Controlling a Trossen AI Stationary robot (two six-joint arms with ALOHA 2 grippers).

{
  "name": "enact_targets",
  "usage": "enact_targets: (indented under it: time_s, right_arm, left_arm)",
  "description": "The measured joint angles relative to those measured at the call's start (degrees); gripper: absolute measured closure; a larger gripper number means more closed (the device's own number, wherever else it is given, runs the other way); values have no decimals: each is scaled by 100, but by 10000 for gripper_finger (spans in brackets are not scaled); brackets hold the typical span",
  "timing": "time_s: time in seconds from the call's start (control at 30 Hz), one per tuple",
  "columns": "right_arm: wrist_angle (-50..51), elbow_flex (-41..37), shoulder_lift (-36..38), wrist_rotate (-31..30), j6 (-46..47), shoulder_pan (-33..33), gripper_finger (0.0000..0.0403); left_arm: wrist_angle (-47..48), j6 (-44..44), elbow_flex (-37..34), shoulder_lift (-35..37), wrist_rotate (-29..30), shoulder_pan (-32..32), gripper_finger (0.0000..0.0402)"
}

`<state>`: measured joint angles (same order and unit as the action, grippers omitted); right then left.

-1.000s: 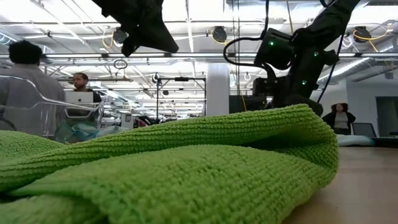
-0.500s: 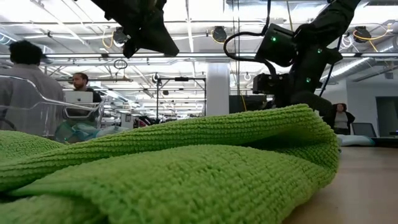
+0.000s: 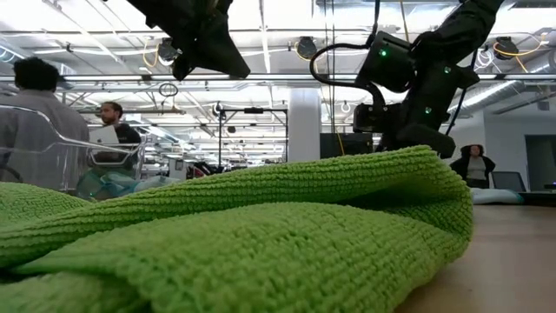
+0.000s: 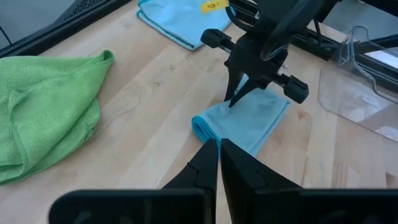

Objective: Sort microfiber towel by color & place in baskets
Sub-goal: Put the folded blue microfiber towel into the right transparent bin

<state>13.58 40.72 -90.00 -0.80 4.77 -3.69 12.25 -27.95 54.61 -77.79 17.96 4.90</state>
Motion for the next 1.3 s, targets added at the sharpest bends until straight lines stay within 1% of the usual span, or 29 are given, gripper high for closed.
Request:
enact_targets:
  time_s: [0.2, 0.33, 0.5, 0.6, 0.73, 0.93, 1.13, 1.2, 1.3]
  right_arm:
    - [429, 325, -20, -531, 854, 424, 394]
    - [762, 501, -30, -875, 2073, 650, 394]
    - [1056, 515, -24, -947, 3788, 898, 395]
    - [1180, 523, -15, -953, 4586, 1097, 395]
    - [1175, 525, -15, -970, 5416, 1421, 395]
    - [1174, 527, -13, -1108, 6225, 1911, 396]
    - [1206, 567, -15, -1254, 6952, 2284, 400]
    - [1324, 751, -102, -1261, 7021, 2370, 400]
    - [1583, 1287, -448, -1261, 6868, 2465, 400]
  left_arm:
    - [0, 87, 0, -1, -2, 1, 382]
    - [8, 127, 0, 1, -2, -1, 382]
    - [11, 216, 0, 1, -2, -1, 382]
    - [11, 238, 0, -1, -2, 1, 382]
    - [13, 243, -2, 1, -2, 0, 382]
    - [9, 147, -2, 1, -16, 14, 382]
    - [-87, -14, -2, 1, -245, 236, 382]
    - [-150, -16, -2, 0, -245, 338, 382]
    - [-224, 15, -2, 0, -245, 484, 382]
